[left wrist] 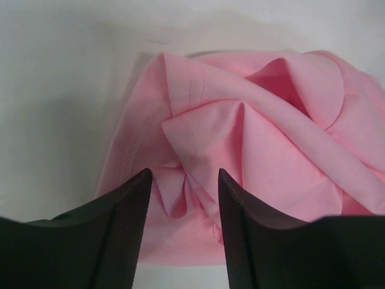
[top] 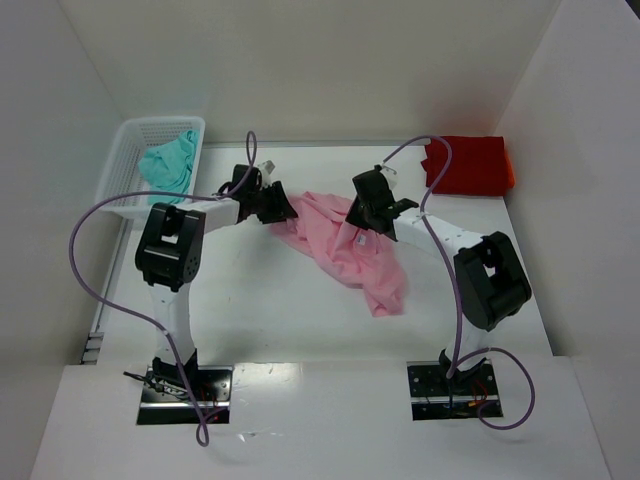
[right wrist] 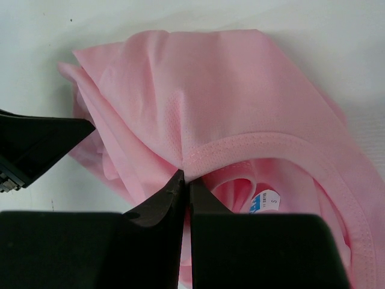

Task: Fold and stack the t-shirts
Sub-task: Flatten out the tshirt

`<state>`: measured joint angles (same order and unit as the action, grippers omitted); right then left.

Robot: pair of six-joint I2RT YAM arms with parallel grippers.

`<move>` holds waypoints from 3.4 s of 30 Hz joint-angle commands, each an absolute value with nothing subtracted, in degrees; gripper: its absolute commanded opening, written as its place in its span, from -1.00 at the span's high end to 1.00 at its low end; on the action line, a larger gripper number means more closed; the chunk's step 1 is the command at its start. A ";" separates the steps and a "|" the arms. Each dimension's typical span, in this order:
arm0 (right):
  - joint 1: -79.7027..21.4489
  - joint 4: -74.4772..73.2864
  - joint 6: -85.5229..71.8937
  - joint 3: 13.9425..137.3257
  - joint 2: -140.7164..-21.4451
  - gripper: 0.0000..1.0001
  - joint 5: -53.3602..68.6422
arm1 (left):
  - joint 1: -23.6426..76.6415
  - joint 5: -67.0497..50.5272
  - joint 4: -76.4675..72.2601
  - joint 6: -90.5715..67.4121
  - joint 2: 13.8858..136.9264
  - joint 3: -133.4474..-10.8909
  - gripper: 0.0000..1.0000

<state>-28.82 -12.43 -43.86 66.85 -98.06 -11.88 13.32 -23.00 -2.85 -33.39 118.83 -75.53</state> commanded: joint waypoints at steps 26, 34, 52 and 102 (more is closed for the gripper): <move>-27.86 -10.28 -43.42 68.12 -97.47 0.83 -13.27 | 14.59 -25.31 -6.15 -34.37 124.54 -83.23 0.45; -25.24 -9.07 -43.94 67.42 -96.33 0.77 -12.05 | 14.59 -21.54 -5.56 -31.92 117.26 -79.80 0.99; -20.57 -5.10 -42.01 64.95 -96.24 0.11 -5.36 | 14.59 -19.07 0.62 -26.55 109.69 -78.93 0.99; -2.29 -15.64 -31.20 92.47 -72.96 0.99 -2.19 | -2.37 4.56 24.35 -17.93 62.14 -89.64 0.99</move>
<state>-2.46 -15.59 -32.29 95.00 -79.96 -1.17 -1.96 -1.02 24.38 -19.55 64.10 -84.68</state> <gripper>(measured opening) 0.012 0.011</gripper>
